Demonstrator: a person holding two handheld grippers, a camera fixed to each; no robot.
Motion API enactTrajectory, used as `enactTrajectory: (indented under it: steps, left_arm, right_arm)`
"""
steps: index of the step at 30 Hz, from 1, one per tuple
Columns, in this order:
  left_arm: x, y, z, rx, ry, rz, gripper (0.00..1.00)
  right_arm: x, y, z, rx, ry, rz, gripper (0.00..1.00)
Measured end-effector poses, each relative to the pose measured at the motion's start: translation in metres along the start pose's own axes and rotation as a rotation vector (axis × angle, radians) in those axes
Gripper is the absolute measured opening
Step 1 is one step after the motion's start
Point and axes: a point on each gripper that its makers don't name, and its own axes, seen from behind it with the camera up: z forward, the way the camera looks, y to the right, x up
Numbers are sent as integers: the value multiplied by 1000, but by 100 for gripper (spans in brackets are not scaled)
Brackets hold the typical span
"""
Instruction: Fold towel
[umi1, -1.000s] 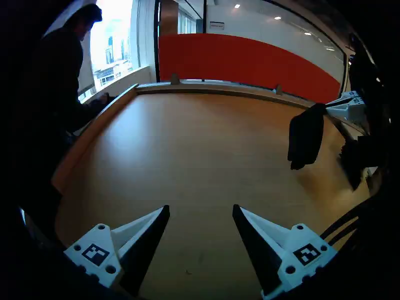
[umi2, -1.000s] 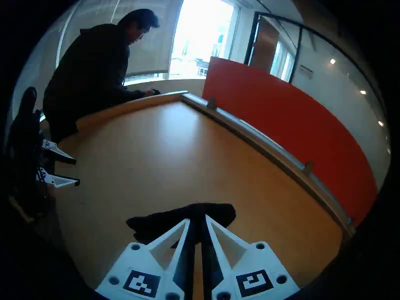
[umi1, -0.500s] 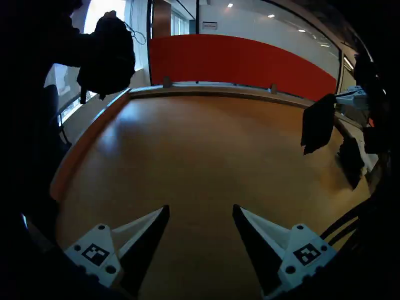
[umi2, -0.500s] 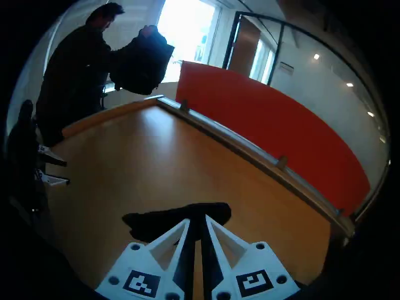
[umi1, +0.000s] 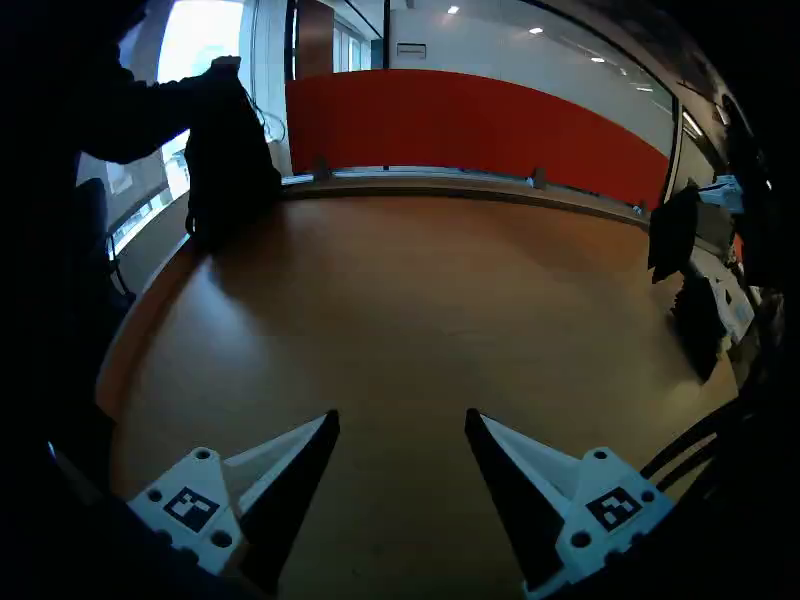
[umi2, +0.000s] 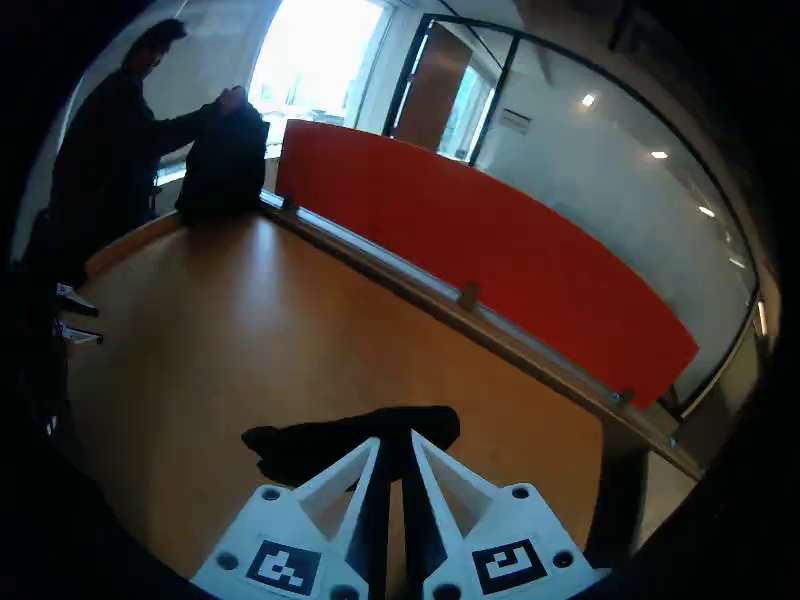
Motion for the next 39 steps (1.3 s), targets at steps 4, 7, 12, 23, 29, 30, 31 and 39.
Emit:
enactTrajectory:
  steps: [4, 7, 12, 23, 29, 30, 31, 39]
  left_arm:
    - [2, 3, 1, -2, -2, 5, 93]
    - [3, 6, 1, -4, -4, 7, 93]
    - [4, 11, 2, -8, -6, 8, 93]
    - [8, 21, 2, -13, -4, 25, 93]
    - [7, 24, 1, -14, -8, 29, 94]
    - [6, 25, 1, -14, -8, 30, 94]
    - [6, 25, 1, -14, -9, 31, 93]
    - [6, 29, 1, -18, -9, 38, 94]
  right_arm:
    - [-12, 30, -8, -30, -17, 25, 6]
    - [-23, 49, -13, -51, -32, 40, 6]
    - [-42, 75, -21, -84, -60, 55, 6]
    - [-72, 112, -31, -131, -96, 97, 6]
    - [-87, 126, -36, -150, -113, 116, 6]
    - [-90, 127, -37, -152, -117, 119, 6]
    - [-93, 128, -38, -154, -120, 121, 6]
    - [-122, 131, -46, -166, -157, 138, 6]
